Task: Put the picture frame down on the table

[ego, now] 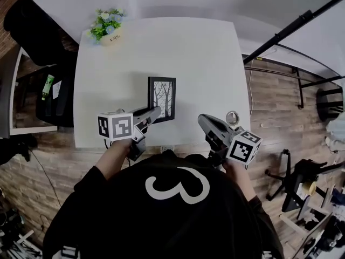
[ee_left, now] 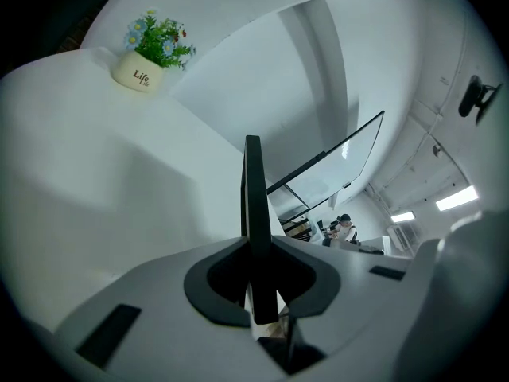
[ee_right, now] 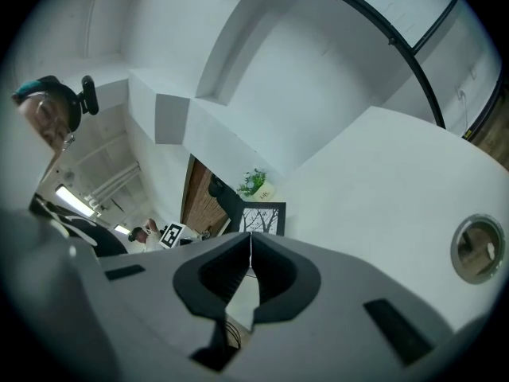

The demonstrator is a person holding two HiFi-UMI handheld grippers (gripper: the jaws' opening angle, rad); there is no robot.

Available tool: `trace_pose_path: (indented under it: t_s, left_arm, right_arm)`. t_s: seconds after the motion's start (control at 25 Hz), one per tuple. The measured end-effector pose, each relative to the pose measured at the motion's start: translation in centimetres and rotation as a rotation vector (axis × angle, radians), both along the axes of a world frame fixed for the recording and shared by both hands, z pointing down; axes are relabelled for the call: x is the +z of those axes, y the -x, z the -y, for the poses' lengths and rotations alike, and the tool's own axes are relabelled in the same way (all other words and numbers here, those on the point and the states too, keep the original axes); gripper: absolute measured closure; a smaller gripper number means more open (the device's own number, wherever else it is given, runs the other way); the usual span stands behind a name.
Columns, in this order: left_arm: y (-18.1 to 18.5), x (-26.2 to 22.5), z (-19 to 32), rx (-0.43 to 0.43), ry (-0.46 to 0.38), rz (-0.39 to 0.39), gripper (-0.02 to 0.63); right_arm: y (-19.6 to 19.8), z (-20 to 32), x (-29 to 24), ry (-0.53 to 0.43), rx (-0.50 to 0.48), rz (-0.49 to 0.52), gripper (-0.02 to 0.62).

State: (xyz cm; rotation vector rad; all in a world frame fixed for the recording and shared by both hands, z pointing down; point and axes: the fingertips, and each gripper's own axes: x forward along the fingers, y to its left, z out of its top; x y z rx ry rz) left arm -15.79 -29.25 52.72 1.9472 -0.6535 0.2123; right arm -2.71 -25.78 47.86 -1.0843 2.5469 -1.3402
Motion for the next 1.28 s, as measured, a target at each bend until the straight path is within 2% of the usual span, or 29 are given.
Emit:
trace_pose_path:
  t_s: [0.32, 0.76, 0.92, 1.12, 1.28]
  left_arm:
    - [0.2, 1.4, 0.9, -0.039, 0.075, -0.039, 0.549]
    - [0.3, 3.2, 1.1, -0.042, 0.167, -0.072, 0.549]
    - [0.0, 3.6, 0.9, -0.019, 0.179, -0.066, 0.549]
    - [0.3, 4.3, 1.0, -0.043, 0.219, -0.090, 0.549]
    - [0.5, 4.3, 1.3, -0.043, 0.204, -0.103, 0.549]
  right_arm:
    - [0.2, 0.7, 0.6, 0.009, 0.000, -0.002, 0.572]
    - [-0.2, 1.5, 1.0, 0.017, 0.017, -0.002, 0.572]
    - [0.1, 1.6, 1.2, 0.017, 0.013, -0.003, 0.572]
    - [0.6, 1.3, 1.7, 0.038, 0.010, 0.008, 0.572]
    - [0.4, 1.6, 1.8, 0.051, 0.022, 0.013, 0.572]
